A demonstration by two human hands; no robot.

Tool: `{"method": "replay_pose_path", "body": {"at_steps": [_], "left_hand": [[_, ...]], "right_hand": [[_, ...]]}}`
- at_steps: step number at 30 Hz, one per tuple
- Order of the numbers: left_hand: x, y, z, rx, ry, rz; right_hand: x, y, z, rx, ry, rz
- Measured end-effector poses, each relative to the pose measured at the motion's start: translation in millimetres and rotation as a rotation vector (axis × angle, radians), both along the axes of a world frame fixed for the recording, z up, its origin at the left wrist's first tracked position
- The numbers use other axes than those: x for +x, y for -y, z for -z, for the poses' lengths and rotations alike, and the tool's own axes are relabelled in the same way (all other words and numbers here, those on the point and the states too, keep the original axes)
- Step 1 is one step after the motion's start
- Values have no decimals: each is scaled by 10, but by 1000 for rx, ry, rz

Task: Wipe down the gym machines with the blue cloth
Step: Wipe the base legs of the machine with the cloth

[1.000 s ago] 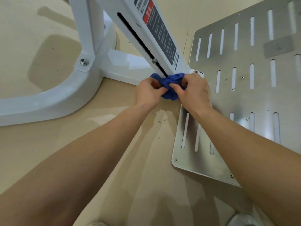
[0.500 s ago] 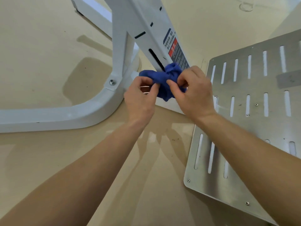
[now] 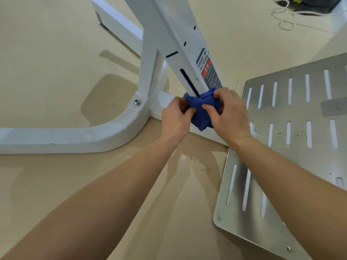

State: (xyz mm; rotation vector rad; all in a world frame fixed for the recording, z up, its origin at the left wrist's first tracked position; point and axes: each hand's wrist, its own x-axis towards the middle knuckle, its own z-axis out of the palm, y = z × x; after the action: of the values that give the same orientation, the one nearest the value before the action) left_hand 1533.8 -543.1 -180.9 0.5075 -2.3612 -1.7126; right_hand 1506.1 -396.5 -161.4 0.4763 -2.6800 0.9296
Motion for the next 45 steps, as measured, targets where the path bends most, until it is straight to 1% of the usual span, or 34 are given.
{"method": "replay_pose_path", "body": {"at_steps": [3,6,10,13,15,18,21,23,25,28,30,32,34,39,41,43,45], "left_hand": [[33,91,-172,34,-89,-118],[-3,318,-528,80,-212,-263],[-93,665,-942,27,-290,-357],[-169,822,-1132,48,-370,-455],[-199,842,-1173,59,-375,-460],[-137,754,-1080,55,-279,-363],[-130,807,-1086,39,-256,-332],[-213,968,-1260,23,-305,-397],[-303,1147,-1462,30,-371,-494],[-384,1235,-1578,52,-444,-559],[-354,1139,-1491,46,-427,-539],[-250,968,-1308,15,-380,-463],[-115,792,-1121,6,-339,-375],[121,325,-546,-16,-250,-174],[186,97,-218,-6,-142,-90],[183,-100,96,14,4,-29],[98,-271,317,29,100,14]], "right_hand": [[-39,175,-177,-62,-24,-13],[-181,521,-511,-156,-93,-43],[-335,940,-915,-241,-169,-108],[-425,1131,-1118,-291,-210,-137],[-447,1183,-1161,-286,-208,-152],[-371,1074,-1038,-263,-158,-128],[-322,1073,-1024,-310,-89,-88],[-394,1275,-1223,-355,-106,-107],[-482,1517,-1463,-389,-172,-141],[-564,1722,-1645,-429,-224,-168],[-547,1643,-1563,-409,-221,-166],[-488,1420,-1343,-370,-201,-144],[-388,1117,-1061,-342,-147,-104],[45,345,-383,-355,-3,52],[199,69,-103,-308,137,135],[264,-142,153,-215,270,227],[267,-271,306,-109,350,282]]}}
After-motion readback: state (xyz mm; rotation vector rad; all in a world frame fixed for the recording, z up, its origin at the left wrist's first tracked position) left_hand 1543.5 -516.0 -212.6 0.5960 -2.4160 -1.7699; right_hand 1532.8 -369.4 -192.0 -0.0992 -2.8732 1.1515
